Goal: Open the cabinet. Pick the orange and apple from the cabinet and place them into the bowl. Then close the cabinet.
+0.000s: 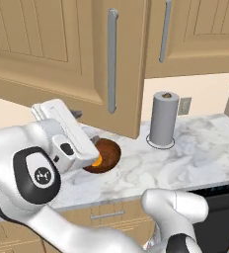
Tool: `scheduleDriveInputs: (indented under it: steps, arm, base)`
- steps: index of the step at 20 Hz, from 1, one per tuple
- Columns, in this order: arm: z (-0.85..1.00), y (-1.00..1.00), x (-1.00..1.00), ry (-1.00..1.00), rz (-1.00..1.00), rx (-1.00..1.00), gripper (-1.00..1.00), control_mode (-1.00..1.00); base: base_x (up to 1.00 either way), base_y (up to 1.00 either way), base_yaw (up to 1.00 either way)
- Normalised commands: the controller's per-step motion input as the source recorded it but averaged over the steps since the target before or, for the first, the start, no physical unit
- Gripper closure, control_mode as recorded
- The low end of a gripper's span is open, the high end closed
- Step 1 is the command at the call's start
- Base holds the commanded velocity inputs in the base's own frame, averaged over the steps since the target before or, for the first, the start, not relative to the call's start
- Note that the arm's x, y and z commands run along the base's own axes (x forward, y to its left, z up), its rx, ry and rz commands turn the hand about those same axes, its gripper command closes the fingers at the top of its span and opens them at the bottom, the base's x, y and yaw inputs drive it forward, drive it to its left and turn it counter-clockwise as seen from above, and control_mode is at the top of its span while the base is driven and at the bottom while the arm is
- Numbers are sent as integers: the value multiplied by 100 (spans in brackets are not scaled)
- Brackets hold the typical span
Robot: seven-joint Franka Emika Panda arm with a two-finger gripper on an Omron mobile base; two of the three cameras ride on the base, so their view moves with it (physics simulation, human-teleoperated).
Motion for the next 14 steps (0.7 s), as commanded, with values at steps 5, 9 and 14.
scheduleDriveInputs:
  steps: [5, 9, 14]
  arm:
    - [-4, -39, 0, 0, 34, -16, -100, -100]
    - [0, -31, 0, 2, 4, -15, -100, -100]
    - [2, -30, 0, 7, 0, -15, -100, -100]
  base:
    - [0, 0, 0]
    - [0, 0, 0]
    - [0, 0, 0]
